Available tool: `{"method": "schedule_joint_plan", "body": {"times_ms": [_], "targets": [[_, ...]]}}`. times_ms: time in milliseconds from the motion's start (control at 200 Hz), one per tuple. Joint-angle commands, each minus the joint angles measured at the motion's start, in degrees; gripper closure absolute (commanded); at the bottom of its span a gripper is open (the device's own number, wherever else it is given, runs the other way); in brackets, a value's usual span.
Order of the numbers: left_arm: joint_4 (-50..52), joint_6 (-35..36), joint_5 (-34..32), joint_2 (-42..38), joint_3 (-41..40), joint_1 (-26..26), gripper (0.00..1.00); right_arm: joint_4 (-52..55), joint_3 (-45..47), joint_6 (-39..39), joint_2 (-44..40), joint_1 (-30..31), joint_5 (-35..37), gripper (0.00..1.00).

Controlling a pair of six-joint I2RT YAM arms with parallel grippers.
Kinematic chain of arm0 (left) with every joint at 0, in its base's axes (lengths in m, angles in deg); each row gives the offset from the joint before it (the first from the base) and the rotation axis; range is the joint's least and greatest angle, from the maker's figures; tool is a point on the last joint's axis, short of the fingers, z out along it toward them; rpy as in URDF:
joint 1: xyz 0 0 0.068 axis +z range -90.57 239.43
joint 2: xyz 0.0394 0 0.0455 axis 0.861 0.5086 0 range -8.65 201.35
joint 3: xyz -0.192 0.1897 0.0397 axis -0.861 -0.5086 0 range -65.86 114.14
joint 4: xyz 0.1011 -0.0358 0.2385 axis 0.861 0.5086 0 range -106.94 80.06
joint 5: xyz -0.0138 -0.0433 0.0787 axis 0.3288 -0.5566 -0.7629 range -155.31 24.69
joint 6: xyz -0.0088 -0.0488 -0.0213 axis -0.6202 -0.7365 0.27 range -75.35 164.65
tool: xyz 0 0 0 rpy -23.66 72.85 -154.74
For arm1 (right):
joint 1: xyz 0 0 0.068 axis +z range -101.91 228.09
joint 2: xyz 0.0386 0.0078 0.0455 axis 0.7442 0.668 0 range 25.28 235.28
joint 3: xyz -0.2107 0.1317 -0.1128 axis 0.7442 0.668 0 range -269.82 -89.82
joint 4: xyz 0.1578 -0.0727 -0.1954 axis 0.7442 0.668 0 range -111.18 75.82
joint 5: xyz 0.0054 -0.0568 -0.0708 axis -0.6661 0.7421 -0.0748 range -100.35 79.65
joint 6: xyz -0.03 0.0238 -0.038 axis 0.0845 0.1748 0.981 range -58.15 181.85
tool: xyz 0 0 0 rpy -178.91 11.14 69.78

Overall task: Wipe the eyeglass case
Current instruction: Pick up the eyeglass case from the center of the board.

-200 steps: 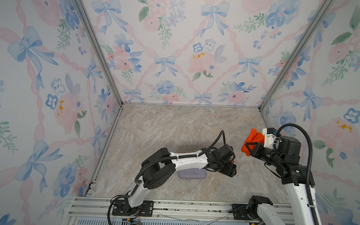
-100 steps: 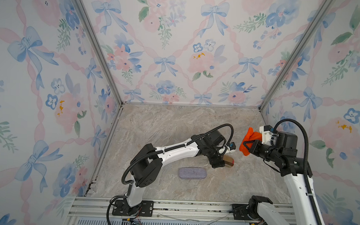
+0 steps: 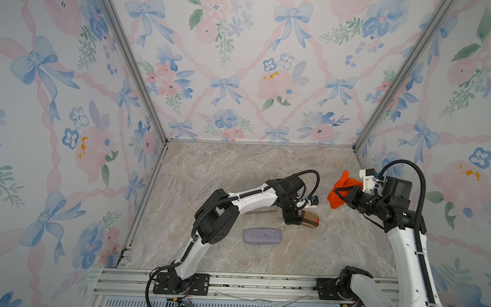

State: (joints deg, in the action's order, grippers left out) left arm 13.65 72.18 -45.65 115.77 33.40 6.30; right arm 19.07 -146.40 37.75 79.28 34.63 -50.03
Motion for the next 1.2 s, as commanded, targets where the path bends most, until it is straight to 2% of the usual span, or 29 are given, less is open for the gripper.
{"method": "schedule_joint_plan", "body": {"times_ms": [0,570,775,1190], "targets": [[1.20,2.29,3.54,1.93,2.23,0.92,0.12,-1.67,0.76,-0.64,-0.41,-0.44,-1.53,1.00],[1.10,2.52,4.33,6.51,2.17,1.66,0.12,-0.98,0.24,0.18,-0.24,-0.40,-1.52,1.00],[-1.80,1.22,3.64,5.61,0.25,1.62,0.12,-1.03,0.06,0.36,-0.23,-0.43,-1.73,1.00],[-4.84,-0.72,1.26,6.01,-2.27,1.51,0.19,-0.70,0.24,0.97,-0.89,-0.39,-1.35,1.00]]}}
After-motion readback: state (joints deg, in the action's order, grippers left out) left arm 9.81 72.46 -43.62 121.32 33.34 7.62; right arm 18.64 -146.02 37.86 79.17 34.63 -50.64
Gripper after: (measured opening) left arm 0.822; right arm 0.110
